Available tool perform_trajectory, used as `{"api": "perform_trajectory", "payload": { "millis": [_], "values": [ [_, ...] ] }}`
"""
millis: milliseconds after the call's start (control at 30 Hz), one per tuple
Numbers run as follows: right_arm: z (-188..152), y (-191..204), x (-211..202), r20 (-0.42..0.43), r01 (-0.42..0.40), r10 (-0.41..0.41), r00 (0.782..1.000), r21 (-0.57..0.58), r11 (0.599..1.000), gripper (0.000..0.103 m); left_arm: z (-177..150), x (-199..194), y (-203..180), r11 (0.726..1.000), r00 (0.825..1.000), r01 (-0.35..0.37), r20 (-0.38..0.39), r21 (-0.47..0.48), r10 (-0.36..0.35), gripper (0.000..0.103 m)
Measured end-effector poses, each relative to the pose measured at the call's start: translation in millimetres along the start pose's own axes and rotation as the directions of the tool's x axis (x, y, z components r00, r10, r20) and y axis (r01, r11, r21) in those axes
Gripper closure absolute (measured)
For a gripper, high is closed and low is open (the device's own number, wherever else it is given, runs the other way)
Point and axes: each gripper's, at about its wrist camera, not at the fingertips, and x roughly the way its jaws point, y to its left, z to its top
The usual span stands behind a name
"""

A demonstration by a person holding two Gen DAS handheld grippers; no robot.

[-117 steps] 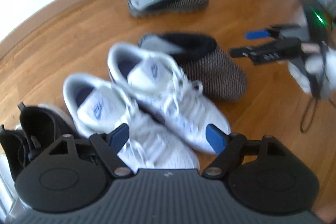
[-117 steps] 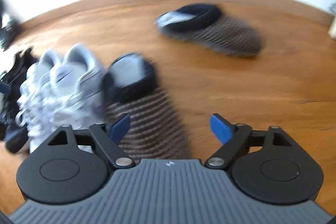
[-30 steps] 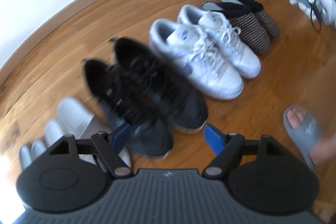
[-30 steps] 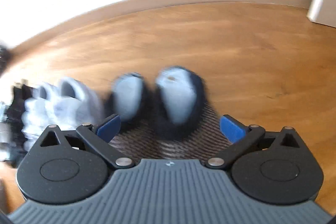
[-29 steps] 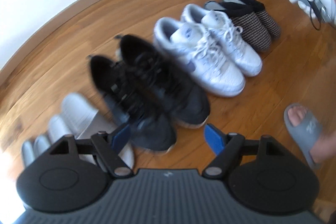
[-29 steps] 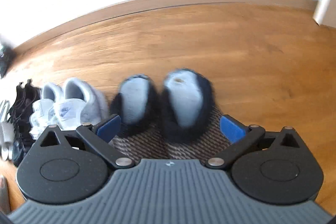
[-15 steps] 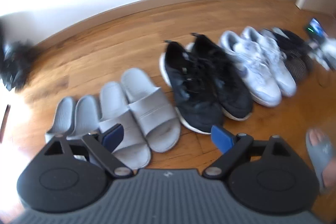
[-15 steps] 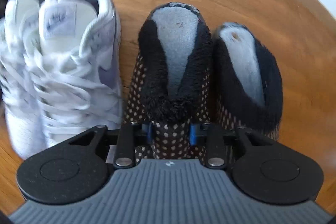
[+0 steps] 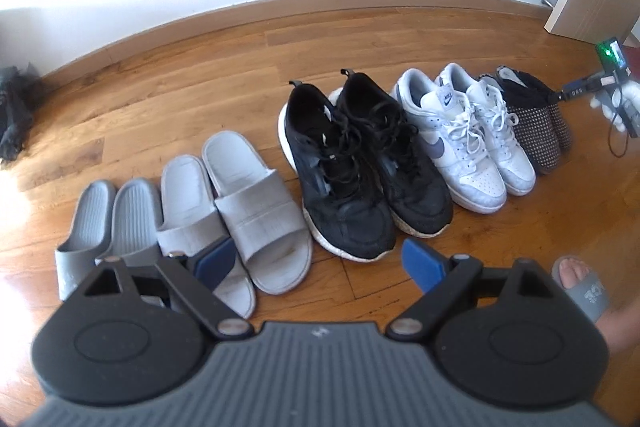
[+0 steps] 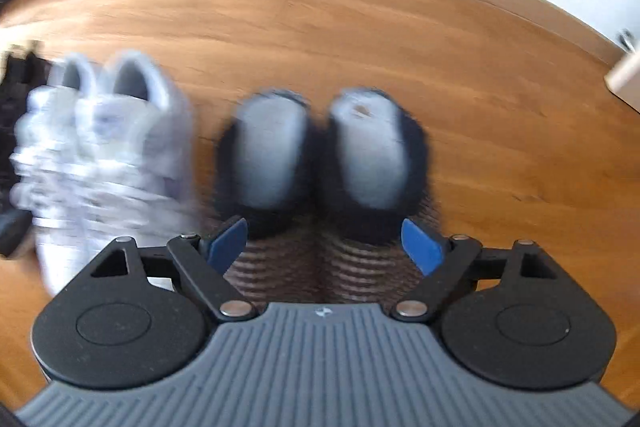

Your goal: Organize scattered shoes

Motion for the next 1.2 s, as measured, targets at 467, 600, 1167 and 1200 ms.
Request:
{"api": "perform_trajectory", "payload": {
  "millis": [467, 600, 1167, 1200],
  "values": [
    [-8.1, -4.4, 36.6, -0.014, -0.022, 0.022, 1.000, 0.052, 0.998, 0.044, 2.6, 10.3, -7.5, 1.000, 0.999, 0.008, -0.038, 0.012, -0.007, 0.012],
    [7.4, 11.0, -8.6, 0.126, -0.030, 0.010, 0.992, 0.159, 0.987, 0.016, -4.5, 6.8, 4.6, 0.999, 0.999, -0.035, -0.014, -0.027, 0.035, 0.012],
    [84.4, 171.4, -8.0, 0.045, -0.284, 0.280, 0.959, 0.103, 0.953, 0.010, -134.1, 11.4, 191.0, 0.752, 0.939, -0.294, -0.030, -0.590, 0.344, 0.012],
    [80.2, 172.9, -12.0, 0.038, -0.306, 0.303, 0.952, 0.104, 0.946, 0.010, -144.2, 12.3, 197.2, 0.738, 0.949, -0.269, -0.038, -0.619, 0.314, 0.012]
  ]
}}
